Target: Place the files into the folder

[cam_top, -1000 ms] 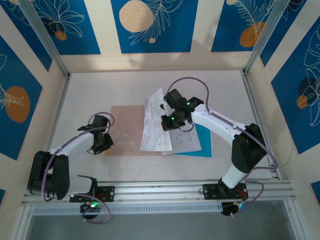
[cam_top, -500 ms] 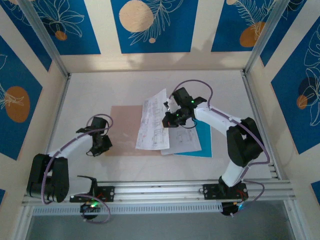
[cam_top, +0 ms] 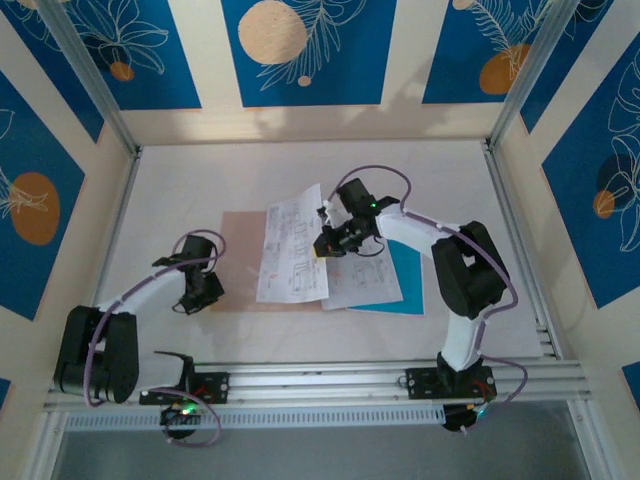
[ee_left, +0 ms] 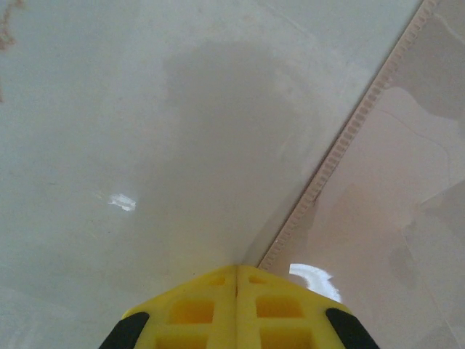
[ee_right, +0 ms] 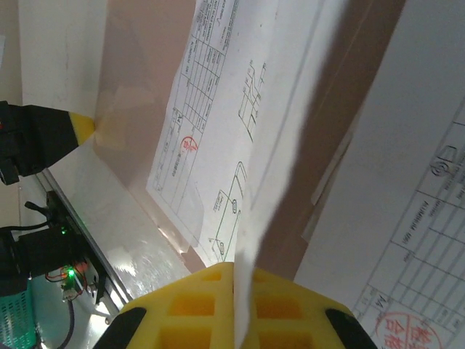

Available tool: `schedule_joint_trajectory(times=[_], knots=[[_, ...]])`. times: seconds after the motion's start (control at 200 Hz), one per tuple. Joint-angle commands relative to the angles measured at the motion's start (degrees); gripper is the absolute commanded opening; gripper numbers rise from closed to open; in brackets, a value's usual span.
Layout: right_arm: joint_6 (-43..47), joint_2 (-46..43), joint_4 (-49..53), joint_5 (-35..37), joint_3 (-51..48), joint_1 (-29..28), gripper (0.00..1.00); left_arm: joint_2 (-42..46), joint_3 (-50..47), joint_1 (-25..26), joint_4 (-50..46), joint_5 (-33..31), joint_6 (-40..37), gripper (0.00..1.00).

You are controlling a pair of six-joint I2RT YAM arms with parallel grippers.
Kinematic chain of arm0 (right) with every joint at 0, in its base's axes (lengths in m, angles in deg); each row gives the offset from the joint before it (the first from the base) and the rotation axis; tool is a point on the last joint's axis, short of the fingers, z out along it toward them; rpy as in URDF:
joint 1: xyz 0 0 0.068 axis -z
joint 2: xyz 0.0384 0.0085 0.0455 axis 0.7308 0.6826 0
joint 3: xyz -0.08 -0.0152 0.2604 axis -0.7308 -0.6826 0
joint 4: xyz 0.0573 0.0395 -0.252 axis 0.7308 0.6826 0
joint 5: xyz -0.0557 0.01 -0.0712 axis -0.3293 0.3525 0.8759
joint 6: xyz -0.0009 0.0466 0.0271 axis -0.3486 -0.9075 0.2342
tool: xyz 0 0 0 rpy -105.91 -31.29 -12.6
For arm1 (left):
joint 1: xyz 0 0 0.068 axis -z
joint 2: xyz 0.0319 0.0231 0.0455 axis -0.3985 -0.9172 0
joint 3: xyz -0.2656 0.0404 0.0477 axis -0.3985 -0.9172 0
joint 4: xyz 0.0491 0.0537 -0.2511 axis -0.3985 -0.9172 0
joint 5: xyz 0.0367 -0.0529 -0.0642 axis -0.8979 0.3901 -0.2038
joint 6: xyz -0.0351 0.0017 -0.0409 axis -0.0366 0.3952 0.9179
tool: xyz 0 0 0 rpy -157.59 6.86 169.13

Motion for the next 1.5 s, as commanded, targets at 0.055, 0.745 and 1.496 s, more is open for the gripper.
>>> schedule_joint_trajectory(times=[0.055,0.745,1.496], knots=[[1.2,3.3,-0.9,-3.6,2.7,-1.1,0.0,-1.4,-1.0,-0.9,0.4,1.4,0.2,0.0],[-5.1,11.6,-6.6,-3.0,7.3,-5.6,0.0,-1.3,-2.1,-0.9,1.9,2.9,1.2,0.0],[-12.4,11.2,-12.6,2.6,4.3,-5.8,0.0,-0.7,-2.8,-0.9,2.3,3.4,1.6,0.0]])
